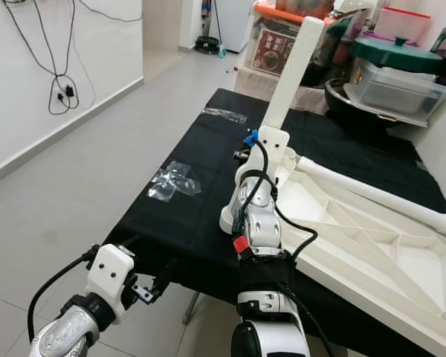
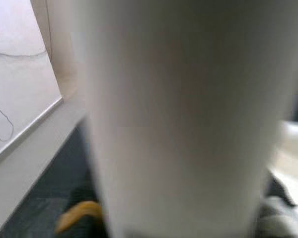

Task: Building children table

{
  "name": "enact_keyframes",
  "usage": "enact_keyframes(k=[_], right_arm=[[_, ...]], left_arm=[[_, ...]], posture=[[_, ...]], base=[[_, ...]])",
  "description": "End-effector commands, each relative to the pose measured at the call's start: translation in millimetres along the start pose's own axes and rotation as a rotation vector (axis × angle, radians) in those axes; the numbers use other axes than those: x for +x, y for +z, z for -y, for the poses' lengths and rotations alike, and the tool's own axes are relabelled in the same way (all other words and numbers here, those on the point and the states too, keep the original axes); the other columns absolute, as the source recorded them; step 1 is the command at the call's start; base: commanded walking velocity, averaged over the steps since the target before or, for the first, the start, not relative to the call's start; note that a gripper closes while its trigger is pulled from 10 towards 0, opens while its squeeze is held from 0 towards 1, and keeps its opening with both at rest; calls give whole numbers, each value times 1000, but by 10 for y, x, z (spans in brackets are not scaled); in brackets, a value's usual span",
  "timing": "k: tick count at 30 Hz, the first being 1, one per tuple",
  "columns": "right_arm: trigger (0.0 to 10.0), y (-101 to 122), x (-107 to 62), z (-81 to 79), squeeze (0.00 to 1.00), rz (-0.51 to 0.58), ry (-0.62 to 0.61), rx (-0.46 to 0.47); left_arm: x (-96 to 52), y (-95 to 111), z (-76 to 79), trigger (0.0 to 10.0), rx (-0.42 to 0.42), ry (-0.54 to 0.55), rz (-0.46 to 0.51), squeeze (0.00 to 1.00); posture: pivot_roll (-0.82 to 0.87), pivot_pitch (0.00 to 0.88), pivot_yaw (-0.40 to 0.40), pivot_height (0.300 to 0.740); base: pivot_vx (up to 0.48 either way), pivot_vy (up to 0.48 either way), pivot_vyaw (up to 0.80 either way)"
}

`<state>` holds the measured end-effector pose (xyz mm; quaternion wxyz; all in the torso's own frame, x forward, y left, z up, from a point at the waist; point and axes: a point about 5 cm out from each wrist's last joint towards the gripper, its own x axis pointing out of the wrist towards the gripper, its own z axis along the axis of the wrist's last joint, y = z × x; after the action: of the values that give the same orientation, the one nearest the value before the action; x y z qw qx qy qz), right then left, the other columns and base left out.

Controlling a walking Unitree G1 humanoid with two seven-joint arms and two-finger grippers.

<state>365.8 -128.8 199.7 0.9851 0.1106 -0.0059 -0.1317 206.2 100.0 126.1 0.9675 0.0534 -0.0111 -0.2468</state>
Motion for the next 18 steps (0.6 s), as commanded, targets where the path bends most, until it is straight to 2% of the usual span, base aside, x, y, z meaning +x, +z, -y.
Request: enact_keyframes(k=[1, 3, 4, 5, 8, 11, 12, 13, 15, 16, 17, 18], right_arm=[[10000, -149, -28, 2, 1000, -55, -10, 51], [10000, 20, -12, -94, 1000, 32, 58, 78], [10000, 20, -12, -94, 1000, 32, 58, 78], [10000, 110, 20, -119, 0, 68, 121, 109], [10000, 167, 38, -129, 0, 86, 158, 126], [10000, 278, 160, -117, 0, 77, 410, 225], [10000, 293, 179, -118, 0, 60, 540, 239], [10000, 293, 179, -118, 0, 60, 540, 239], [10000, 295, 150, -132, 0, -7, 817, 274], [10000, 295, 150, -132, 0, -7, 817, 274], [10000, 293, 102, -141, 0, -33, 958, 255], [10000, 293, 102, -141, 0, -33, 958, 255]], left_arm=[[17, -26, 21, 10000, -6, -15, -18, 0], [17, -27, 19, 10000, -9, -14, -17, 0], [17, -27, 19, 10000, -9, -14, -17, 0], [18, -29, 20, 10000, -10, -15, -18, 0], [19, -30, 20, 10000, -10, -16, -18, 0], [24, -28, 14, 10000, -12, -15, -18, 0], [25, -28, 14, 10000, -11, -16, -17, 0], [25, -28, 14, 10000, -11, -16, -17, 0], [25, -31, 14, 10000, -10, -17, -17, 0], [25, -31, 14, 10000, -10, -17, -17, 0], [25, -31, 14, 10000, -10, -17, -17, 0], [25, -31, 14, 10000, -10, -17, -17, 0]], posture=[[113, 63, -141, 740], [106, 59, -137, 740], [106, 59, -137, 740], [108, 62, -139, 740], [108, 62, -139, 740], [109, 62, -138, 740], [109, 60, -136, 740], [109, 60, -136, 740], [111, 56, -138, 740], [111, 56, -138, 740], [113, 57, -139, 740], [113, 57, -139, 740]], base=[[0, 0, 0], [0, 0, 0], [0, 0, 0], [0, 0, 0], [0, 0, 0], [0, 0, 0], [0, 0, 0], [0, 0, 0], [0, 0, 0], [0, 0, 0], [0, 0, 0], [0, 0, 0]])
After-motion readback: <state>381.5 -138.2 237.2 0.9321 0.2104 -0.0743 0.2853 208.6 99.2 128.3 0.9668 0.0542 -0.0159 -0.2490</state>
